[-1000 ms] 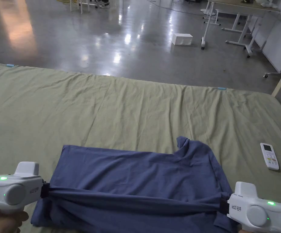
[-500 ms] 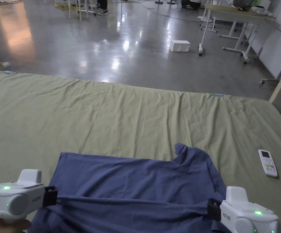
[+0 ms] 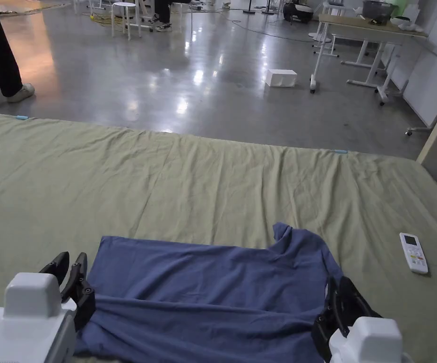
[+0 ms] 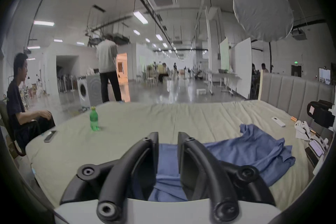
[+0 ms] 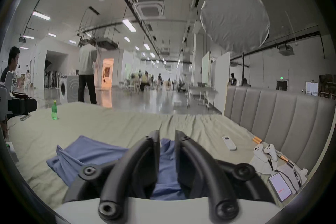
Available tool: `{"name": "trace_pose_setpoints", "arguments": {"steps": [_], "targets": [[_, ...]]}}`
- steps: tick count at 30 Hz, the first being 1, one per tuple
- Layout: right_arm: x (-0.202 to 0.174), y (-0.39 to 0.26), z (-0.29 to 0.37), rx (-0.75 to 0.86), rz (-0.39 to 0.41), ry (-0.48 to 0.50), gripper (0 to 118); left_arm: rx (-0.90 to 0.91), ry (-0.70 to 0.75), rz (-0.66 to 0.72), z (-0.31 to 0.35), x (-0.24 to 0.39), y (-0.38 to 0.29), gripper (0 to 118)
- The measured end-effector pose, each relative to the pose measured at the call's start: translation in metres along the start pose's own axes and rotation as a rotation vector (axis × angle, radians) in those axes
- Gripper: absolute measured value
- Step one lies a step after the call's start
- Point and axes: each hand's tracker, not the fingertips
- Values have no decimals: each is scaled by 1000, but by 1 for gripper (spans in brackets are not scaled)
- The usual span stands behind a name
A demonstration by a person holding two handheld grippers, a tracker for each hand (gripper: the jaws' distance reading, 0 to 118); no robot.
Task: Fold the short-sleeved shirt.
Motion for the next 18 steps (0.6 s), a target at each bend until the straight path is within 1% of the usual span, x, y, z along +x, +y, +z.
{"name": "trace_pose_setpoints", "arguments": {"steps": [1,2,3,4,9,11,12,16,18], "targets": [[-3,3,5,4,2,-17,5,11,1,-6,7,1,2,8],[-5,5,10,28,9,-45,1,34,1,-19,15,2,4,5],[-6,7,14,35,5,-45,1,46,17,-44,18,2,4,2],[-7,9,17,33,7,-47,0,51,13,-59,22,2,5,0],[-3,12,19,43,-3,-67,0,31,8,-74,30,-5,2,0],[0,11,18,33,-21,-75,0,-28,12,-84,24,-12,-5,0],[1,10,16,20,-24,-72,0,-84,-9,-83,19,-18,-9,0],[1,5,13,-10,-8,-61,0,-282,0,-56,-10,-38,-32,0],[1,1,11,-26,2,-60,0,-419,-37,-25,-35,-54,-47,0]]}}
